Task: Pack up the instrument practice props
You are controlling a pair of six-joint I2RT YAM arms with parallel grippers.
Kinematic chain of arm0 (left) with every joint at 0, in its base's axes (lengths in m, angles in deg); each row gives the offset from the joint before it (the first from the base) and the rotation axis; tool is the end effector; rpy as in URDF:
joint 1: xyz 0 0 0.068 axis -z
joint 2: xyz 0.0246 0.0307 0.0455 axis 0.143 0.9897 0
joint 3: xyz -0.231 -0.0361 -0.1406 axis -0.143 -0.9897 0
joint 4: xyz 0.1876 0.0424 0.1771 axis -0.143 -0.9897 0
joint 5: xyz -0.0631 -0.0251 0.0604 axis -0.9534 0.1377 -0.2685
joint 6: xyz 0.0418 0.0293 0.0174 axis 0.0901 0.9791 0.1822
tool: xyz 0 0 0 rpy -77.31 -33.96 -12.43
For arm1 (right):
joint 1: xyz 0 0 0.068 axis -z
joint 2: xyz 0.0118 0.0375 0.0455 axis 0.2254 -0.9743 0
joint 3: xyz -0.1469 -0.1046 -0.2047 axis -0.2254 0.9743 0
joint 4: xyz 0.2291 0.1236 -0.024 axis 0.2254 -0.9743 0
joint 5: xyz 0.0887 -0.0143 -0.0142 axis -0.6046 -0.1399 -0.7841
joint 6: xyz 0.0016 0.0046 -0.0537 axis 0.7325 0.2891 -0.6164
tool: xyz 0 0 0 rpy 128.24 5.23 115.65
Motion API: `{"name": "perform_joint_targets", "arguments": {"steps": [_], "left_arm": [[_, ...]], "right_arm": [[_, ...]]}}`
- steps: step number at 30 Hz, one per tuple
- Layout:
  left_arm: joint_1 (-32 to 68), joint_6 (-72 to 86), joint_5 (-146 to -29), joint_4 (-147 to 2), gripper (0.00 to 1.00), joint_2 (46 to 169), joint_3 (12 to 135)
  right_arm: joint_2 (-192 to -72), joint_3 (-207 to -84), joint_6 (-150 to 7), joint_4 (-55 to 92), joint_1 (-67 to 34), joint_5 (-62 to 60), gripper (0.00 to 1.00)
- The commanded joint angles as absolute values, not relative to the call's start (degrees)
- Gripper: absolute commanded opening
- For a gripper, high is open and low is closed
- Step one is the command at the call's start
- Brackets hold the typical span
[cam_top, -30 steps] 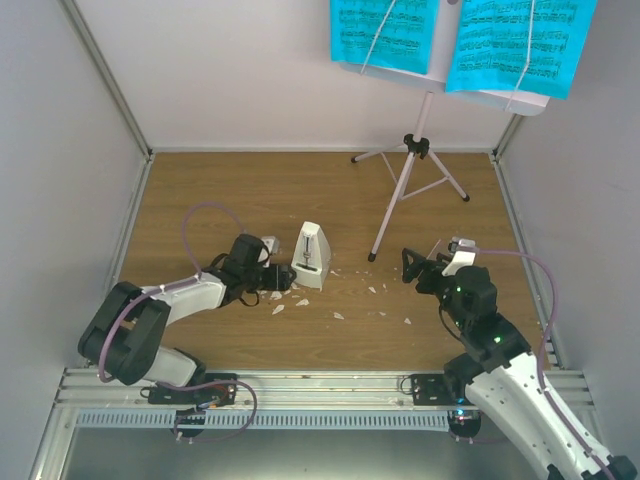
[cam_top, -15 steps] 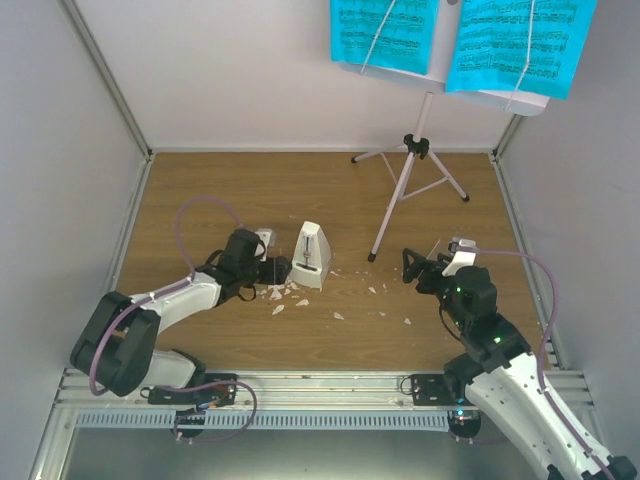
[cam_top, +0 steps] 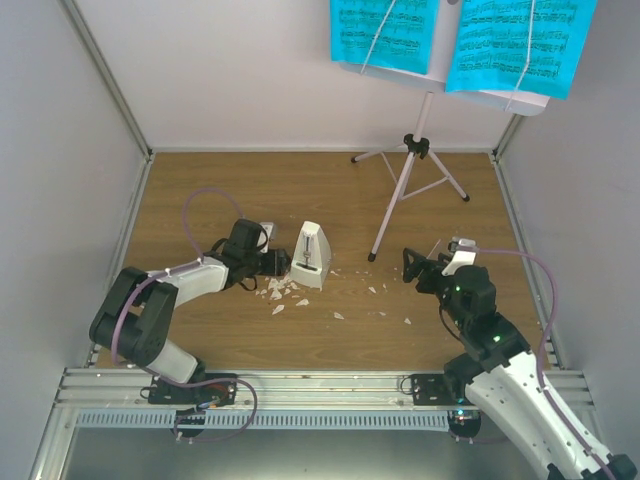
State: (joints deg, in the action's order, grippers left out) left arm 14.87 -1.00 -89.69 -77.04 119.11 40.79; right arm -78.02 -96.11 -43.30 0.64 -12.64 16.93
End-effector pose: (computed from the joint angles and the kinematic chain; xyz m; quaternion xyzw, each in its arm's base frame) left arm 0.2605 -0.1182 0.1539 0.0588 0.9337 -0.2058 0.2869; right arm 0.1235 0.0522 0.2526 0.1159 0.8074 0.2259 0.5326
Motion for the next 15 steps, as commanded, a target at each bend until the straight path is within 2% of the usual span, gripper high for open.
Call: {"name": "perform_joint_targets", "arguments": {"steps": [1, 15], "left_arm": [[15.7, 1.4, -91.2, -75.0, 0.67, 119.1, 40.8], [24.7, 0.1, -90.8, -72.0, 0.67, 115.4, 38.2]], "right_arm": [[-77.0, -95.9, -43.5, 0.0, -12.1, 18.9, 1.00], [-74.3, -95.1, -42.8, -1.3, -12.1, 20.8, 1.00]]}}
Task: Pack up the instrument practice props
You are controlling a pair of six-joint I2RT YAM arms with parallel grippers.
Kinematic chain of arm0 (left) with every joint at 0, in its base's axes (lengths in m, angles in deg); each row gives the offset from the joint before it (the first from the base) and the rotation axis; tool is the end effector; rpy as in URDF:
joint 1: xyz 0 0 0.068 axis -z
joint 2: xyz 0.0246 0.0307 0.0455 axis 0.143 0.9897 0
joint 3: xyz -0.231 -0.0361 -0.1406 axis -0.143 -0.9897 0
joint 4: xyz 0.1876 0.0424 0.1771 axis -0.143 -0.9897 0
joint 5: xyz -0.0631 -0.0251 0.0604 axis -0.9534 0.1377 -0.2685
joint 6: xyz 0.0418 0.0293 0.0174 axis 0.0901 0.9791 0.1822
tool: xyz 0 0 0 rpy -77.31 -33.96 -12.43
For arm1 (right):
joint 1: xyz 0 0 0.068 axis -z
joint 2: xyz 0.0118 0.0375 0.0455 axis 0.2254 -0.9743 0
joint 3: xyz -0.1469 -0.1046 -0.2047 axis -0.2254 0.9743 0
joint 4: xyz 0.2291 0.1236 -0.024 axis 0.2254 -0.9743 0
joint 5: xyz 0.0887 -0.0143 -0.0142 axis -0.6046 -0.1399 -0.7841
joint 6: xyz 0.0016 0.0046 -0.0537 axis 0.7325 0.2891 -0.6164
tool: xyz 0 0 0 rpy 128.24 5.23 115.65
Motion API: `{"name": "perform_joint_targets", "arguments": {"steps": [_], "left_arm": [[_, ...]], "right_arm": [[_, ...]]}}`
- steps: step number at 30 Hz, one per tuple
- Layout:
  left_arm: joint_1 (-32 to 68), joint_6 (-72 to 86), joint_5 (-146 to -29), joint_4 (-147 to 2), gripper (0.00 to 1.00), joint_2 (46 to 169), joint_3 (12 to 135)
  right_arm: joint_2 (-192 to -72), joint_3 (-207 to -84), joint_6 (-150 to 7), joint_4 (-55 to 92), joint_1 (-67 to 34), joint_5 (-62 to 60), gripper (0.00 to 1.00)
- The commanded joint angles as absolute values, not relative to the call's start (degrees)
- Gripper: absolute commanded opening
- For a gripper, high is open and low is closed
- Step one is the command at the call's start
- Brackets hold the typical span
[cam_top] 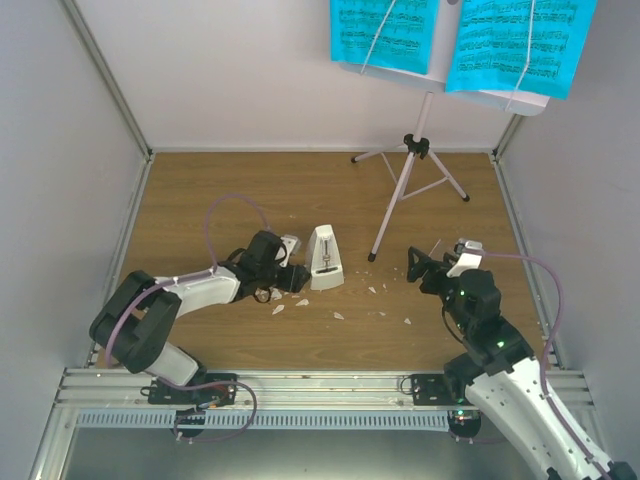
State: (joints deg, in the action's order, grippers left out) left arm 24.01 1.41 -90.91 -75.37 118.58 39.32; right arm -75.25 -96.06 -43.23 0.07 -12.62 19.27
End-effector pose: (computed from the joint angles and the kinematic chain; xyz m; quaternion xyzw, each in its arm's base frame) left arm 0.2348 -0.1566 0.1513 0.1563 0.9194 -0.2334 0.2754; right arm 0.1175 0.0477 0.2567 0.1289 0.7937 0.2199 0.5523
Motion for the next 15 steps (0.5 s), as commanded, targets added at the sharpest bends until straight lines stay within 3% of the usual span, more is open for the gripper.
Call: {"name": "perform_joint_targets", "arguments": {"steps": [1, 10, 13, 15], "left_arm": [[24.7, -0.4, -90.0, -72.3, 0.69, 114.3, 38.0], [23.9, -0.6, -81.3, -83.6, 0.90, 94.0, 42.6], [22.5, 2.2, -80.9, -88.9, 0.98, 87.8, 48.1], [20.8, 4.9, -82.4, -92.4, 0.99, 86.0, 52.3]], "right_arm": [[-74.4, -95.1, -42.4, -1.9, -12.1, 21.2, 1.00], [-83.4, -93.3, -40.4, 2.3, -10.9, 17.1, 1.00], [-87.4, -93.8, -40.8, 3.3, -5.1, 13.2, 1.00], [-90.9, -94.2, -41.4, 4.0, 1.0, 8.1, 1.00]]}}
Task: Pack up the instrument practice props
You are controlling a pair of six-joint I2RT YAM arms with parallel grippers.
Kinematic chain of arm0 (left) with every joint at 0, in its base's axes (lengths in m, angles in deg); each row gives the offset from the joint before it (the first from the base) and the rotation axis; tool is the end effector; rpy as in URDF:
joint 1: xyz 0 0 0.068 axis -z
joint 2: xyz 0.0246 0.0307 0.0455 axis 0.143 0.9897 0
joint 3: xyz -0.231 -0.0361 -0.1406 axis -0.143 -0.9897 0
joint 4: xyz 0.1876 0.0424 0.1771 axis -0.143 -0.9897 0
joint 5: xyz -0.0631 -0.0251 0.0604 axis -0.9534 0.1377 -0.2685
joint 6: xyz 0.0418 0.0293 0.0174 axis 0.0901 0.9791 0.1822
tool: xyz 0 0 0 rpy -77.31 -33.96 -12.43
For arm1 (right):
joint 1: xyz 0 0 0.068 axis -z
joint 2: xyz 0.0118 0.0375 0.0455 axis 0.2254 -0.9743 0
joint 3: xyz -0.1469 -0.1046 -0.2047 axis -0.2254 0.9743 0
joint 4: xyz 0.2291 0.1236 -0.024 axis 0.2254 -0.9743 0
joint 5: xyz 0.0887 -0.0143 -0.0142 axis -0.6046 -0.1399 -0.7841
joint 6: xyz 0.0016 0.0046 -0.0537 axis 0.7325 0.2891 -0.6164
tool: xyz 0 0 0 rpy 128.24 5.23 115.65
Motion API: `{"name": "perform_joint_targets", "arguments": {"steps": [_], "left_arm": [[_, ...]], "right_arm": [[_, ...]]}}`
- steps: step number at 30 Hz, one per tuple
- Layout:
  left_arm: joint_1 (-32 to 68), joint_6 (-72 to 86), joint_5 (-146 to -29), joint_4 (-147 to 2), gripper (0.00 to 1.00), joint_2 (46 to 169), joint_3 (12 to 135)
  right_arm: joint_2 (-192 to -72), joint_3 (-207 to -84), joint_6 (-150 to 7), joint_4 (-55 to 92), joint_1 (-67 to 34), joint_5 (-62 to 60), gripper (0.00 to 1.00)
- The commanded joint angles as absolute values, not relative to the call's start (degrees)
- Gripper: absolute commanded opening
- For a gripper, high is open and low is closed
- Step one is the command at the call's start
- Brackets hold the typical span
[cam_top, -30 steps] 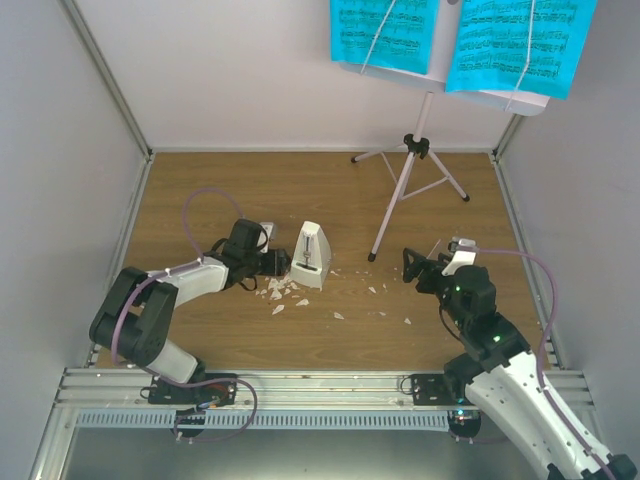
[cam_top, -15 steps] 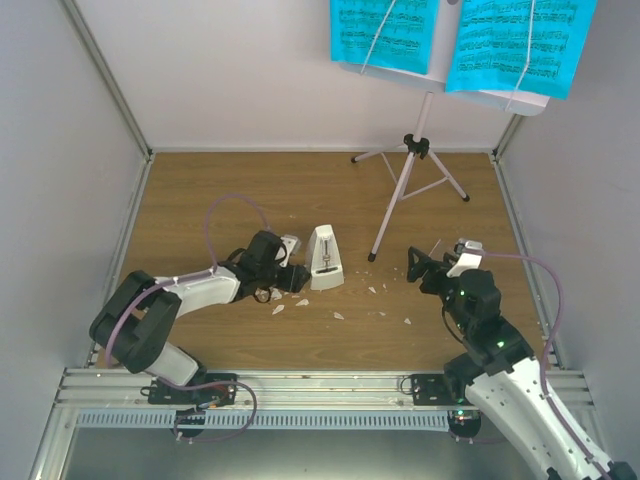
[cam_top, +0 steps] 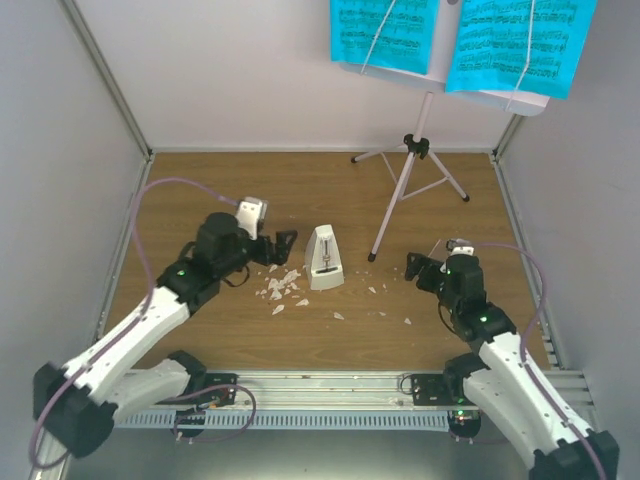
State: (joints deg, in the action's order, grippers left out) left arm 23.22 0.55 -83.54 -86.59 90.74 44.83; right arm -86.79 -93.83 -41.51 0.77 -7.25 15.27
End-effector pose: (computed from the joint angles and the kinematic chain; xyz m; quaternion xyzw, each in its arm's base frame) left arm 0.1966 -0.1234 0.2834 0.1182 0.8437 -0.2495 0.4604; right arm 0.1449 0.0478 0.2199 0.1594 0.8520 0.1782 0.4657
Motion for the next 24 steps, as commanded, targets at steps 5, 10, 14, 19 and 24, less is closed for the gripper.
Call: {"name": "perform_joint_targets", "arguments": {"steps": [5, 10, 14, 19, 24], "left_arm": [[19.0, 11.5, -83.2, -98.8, 0.99, 85.4, 59.3], [18.9, 14.9, -78.2, -95.6, 0.99, 81.5, 54.7], [19.0, 16.0, -75.6, -93.6, 0.99, 79.5, 51.3], [18.9, 17.2, -73.4, -91.3, 0.99, 77.1, 47.5], [18.9, 17.4, -73.1, -89.9, 0.99, 75.9, 45.5]], "right_arm": [[-102.3, -95.6, -43.0, 5.1, 15.7, -1.4, 1.00], [-109.8, -99.8, -45.0, 3.8, 18.2, 3.6, 0.99], [-114.1, -101.7, -45.6, 4.2, 18.9, 3.7, 0.87], [-120.3, -104.6, -47.3, 2.6, 18.9, 4.1, 0.72], [-123.0, -105.2, -47.4, 1.8, 18.8, 4.4, 0.62]]}}
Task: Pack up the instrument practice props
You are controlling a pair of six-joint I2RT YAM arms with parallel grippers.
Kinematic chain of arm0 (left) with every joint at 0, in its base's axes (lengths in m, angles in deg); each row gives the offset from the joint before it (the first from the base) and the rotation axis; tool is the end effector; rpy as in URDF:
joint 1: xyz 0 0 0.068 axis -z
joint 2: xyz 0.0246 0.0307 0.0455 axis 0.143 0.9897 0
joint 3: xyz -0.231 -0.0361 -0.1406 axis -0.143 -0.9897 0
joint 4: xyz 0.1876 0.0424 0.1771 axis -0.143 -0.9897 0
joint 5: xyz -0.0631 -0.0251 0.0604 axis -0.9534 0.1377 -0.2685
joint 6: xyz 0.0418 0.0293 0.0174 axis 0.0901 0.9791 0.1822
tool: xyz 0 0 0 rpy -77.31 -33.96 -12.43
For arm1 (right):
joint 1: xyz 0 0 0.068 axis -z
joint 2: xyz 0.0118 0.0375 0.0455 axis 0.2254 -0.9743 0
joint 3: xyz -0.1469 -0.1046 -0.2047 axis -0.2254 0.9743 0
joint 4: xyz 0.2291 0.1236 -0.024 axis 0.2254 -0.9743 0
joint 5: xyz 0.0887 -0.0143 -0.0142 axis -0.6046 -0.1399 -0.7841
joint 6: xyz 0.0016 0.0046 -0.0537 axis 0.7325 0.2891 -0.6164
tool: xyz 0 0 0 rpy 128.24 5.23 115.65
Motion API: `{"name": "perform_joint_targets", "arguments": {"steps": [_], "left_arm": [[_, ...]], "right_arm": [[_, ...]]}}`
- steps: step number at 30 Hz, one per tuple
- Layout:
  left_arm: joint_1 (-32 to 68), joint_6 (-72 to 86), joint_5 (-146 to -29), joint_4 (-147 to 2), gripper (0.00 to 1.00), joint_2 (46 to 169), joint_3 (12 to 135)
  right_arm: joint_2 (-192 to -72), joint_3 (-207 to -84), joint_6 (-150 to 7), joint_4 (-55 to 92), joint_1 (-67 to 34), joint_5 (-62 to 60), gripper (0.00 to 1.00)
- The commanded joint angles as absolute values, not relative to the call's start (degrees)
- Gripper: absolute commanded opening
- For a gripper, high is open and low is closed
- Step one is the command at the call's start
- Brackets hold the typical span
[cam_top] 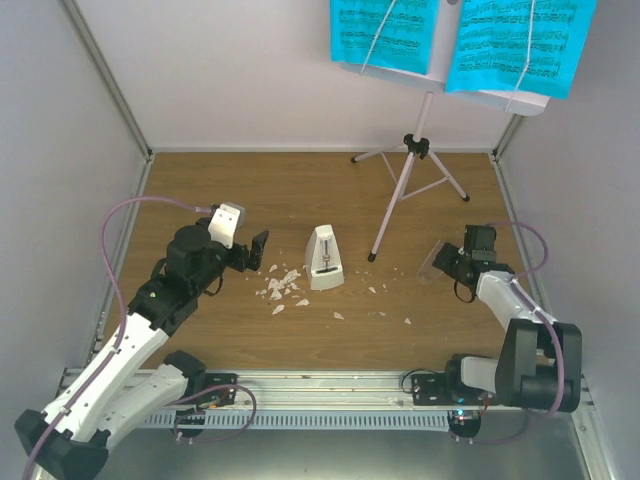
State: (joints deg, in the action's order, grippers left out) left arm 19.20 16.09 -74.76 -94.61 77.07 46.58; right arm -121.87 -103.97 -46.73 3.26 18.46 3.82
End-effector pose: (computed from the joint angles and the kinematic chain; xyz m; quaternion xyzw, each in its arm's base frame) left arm 0.1617 -0.0808 0.3247 0.1535 0.8019 -0.1199 0.5648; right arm 0.2307 -0.0203 0.1756 0.2916 0.9021 0.0943 0.3038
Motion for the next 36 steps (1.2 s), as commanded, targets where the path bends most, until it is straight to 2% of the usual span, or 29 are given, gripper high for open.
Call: {"name": "perform_joint_targets", "arguments": {"steps": [1, 6, 20, 36], "left_arm": [[18.9, 17.6, -73.0, -90.0, 0.99, 76.0, 45.5], [18.9, 18.4, -71.0, -90.4, 0.99, 76.4, 45.0], [18.9, 19.7, -69.9, -90.4, 0.99, 77.6, 44.5], [18.7, 20.0, -70.5, -90.2, 0.99, 77.9, 44.2]], "right_arm": [[-123.5, -105.3, -47.2, 1.8, 18.8, 4.2, 0.61], [-126.7, -105.9, -47.1, 1.8, 18.1, 2.3, 0.60], [-132.4, -105.7, -47.4, 1.8, 15.4, 3.9, 0.40], [-131.3, -105.4, -46.0, -1.2, 13.1, 10.7, 0.06]]}}
